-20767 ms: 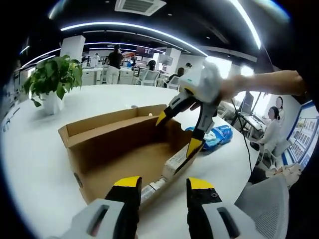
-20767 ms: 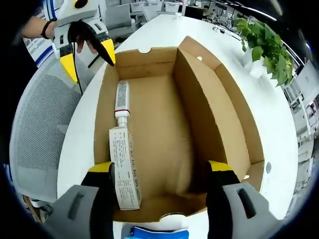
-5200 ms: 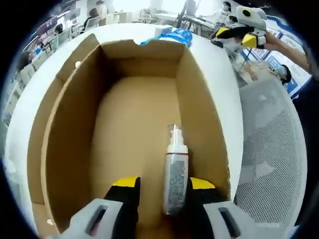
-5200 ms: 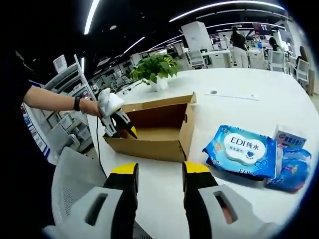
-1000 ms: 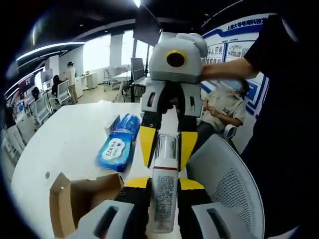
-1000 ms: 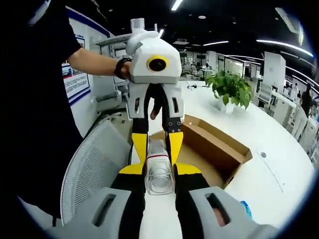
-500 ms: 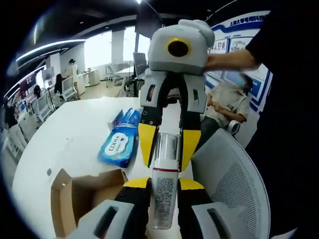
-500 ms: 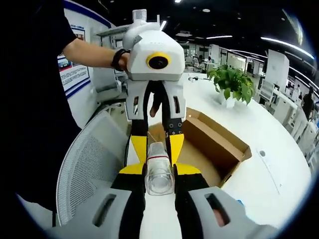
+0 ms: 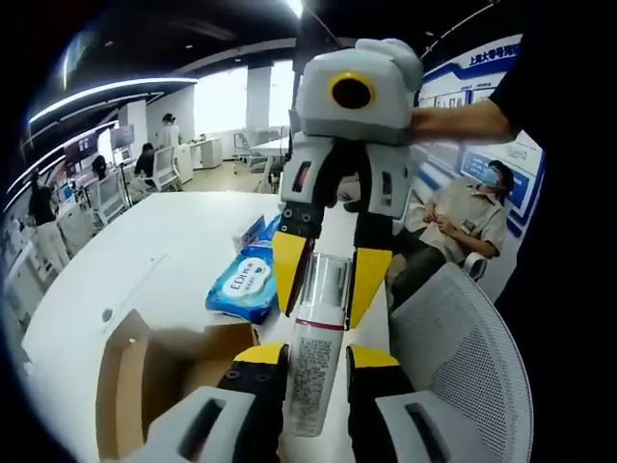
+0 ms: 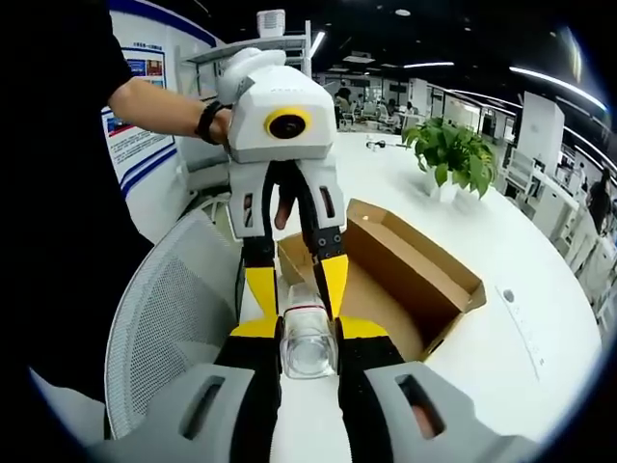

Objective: Operate the shoe box by opening the lid, removing the specified soft item, and placing it in the target area until the item is outside and the box remains undamaged.

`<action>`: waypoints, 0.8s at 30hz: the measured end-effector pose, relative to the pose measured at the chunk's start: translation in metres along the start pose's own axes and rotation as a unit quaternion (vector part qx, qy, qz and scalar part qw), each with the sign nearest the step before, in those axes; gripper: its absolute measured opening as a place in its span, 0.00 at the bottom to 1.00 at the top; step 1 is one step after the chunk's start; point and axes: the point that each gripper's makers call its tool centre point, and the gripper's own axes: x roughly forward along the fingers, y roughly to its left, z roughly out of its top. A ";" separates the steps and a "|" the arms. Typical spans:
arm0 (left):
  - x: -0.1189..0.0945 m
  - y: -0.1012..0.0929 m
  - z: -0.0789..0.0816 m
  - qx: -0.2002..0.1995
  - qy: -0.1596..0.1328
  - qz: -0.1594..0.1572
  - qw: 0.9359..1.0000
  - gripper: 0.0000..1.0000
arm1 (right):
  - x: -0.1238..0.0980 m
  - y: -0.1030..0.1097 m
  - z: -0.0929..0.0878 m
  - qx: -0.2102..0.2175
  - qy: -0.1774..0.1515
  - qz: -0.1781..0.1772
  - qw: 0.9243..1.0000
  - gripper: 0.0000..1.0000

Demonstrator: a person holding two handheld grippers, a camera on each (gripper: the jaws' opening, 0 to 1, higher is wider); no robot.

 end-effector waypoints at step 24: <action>-0.052 0.013 -0.052 -0.183 -0.122 0.175 0.960 0.26 | -0.020 -0.015 -0.039 -0.026 0.075 -0.003 0.997 0.18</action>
